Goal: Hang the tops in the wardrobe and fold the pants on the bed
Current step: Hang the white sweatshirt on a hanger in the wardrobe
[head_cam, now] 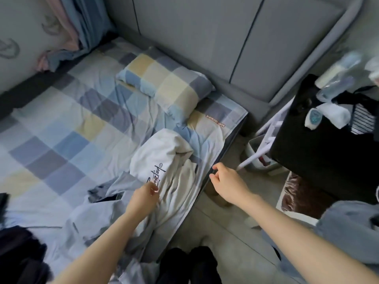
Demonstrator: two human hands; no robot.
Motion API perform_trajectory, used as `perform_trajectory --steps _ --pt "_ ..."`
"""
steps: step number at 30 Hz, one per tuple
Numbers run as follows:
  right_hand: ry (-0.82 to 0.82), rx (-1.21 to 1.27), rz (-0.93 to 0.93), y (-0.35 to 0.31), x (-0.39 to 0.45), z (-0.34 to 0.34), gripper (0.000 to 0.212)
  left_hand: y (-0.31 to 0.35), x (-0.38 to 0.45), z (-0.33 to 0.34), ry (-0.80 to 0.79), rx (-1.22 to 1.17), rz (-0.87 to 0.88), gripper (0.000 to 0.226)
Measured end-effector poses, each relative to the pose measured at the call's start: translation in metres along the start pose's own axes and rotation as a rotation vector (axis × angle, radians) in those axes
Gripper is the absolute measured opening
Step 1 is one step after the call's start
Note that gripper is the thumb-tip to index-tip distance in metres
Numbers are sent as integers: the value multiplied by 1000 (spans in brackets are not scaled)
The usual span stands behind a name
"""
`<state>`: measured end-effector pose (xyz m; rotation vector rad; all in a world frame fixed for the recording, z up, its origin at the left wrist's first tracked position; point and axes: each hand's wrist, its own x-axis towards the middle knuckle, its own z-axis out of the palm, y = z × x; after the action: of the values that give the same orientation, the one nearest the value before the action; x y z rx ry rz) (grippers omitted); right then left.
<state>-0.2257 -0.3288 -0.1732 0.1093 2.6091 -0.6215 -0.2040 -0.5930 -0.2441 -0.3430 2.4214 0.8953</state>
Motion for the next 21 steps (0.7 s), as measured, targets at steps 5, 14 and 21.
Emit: perform_trajectory --steps 5,14,21 --pt "-157 -28 4 3 99 38 32 -23 72 11 -77 70 -158 26" --pt "-366 66 87 10 300 124 37 -43 220 82 -140 308 -221 39" --pt "-476 199 168 20 393 195 46 -58 302 146 -108 122 -477 106"
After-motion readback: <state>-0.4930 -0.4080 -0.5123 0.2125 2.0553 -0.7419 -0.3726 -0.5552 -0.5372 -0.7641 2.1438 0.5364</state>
